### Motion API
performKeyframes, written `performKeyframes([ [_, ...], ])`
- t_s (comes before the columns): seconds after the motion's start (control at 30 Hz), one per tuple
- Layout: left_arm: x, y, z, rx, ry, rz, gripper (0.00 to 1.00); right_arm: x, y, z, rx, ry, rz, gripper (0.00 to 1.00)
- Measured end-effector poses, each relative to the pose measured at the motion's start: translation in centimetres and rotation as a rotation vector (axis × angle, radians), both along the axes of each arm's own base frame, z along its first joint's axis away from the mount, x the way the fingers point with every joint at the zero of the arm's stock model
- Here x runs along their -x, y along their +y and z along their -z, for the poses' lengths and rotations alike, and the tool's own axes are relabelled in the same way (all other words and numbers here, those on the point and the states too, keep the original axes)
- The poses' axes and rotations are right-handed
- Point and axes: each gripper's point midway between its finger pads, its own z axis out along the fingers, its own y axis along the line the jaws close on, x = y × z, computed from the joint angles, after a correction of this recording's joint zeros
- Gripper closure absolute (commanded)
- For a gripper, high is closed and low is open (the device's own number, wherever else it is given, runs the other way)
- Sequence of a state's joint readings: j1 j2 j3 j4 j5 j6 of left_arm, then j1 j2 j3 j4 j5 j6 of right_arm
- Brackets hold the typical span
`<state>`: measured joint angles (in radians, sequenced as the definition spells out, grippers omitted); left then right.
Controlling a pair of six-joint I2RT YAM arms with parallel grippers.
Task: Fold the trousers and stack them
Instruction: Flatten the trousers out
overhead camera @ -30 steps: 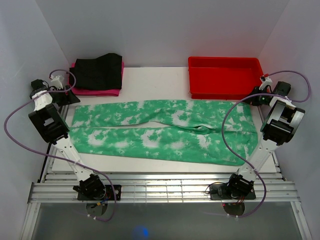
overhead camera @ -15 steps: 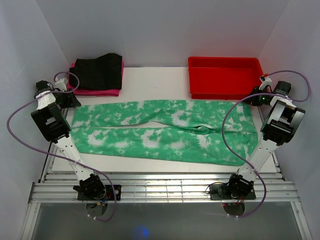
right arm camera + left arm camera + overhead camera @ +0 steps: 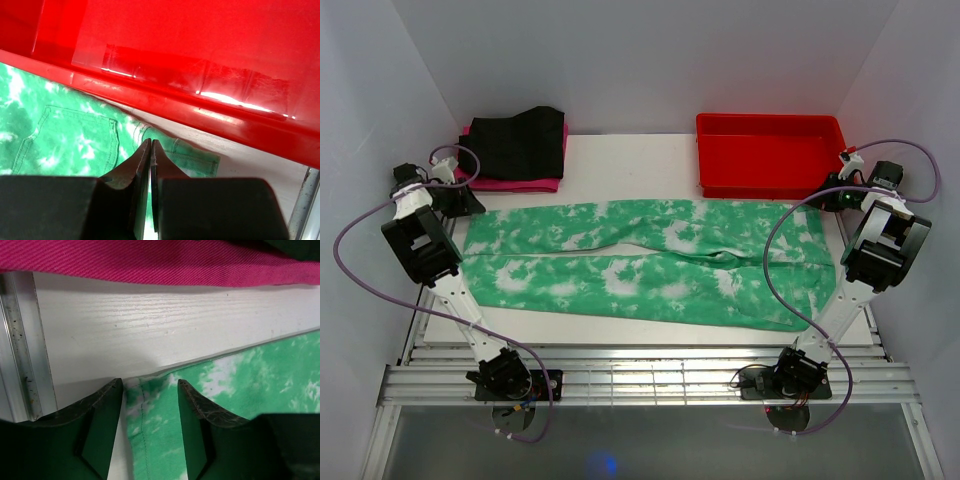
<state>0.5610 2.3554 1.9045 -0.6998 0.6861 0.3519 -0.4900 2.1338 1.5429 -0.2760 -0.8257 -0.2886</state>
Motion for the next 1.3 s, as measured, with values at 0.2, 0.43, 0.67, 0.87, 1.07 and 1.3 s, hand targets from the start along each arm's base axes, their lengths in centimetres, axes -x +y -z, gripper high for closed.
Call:
performKeyframes([
  [0.2,0.1,-0.1,0.1,0.008,0.011,-0.012,0.55,0.1,0.1,0.0,-0.001,0.005,-0.003,0.92],
  [0.43,0.5,-0.3,0.1,0.027,0.042,-0.032,1.00,-0.3,-0.1,-0.9,0.008,-0.018,-0.012,0.92],
  [0.67,-1.7,0.6,-3.5,-0.001,-0.028,-0.030,1.00,-0.9,-0.1,-4.1,0.020,-0.083,-0.047,0.92],
  [0.87,-3.3,1.5,-7.5,-0.019,-0.148,-0.018,1.00,-0.9,-1.3,-8.9,0.038,-0.193,-0.062,0.92],
  [1.07,-3.5,2.2,-9.9,0.011,-0.225,-0.018,1.00,-0.1,-2.6,-11.8,0.025,-0.240,-0.055,0.86],
  [1.3,-3.4,1.7,-9.9,0.039,-0.244,-0.006,1.00,0.5,-1.9,-10.2,0.000,-0.152,-0.031,0.48],
])
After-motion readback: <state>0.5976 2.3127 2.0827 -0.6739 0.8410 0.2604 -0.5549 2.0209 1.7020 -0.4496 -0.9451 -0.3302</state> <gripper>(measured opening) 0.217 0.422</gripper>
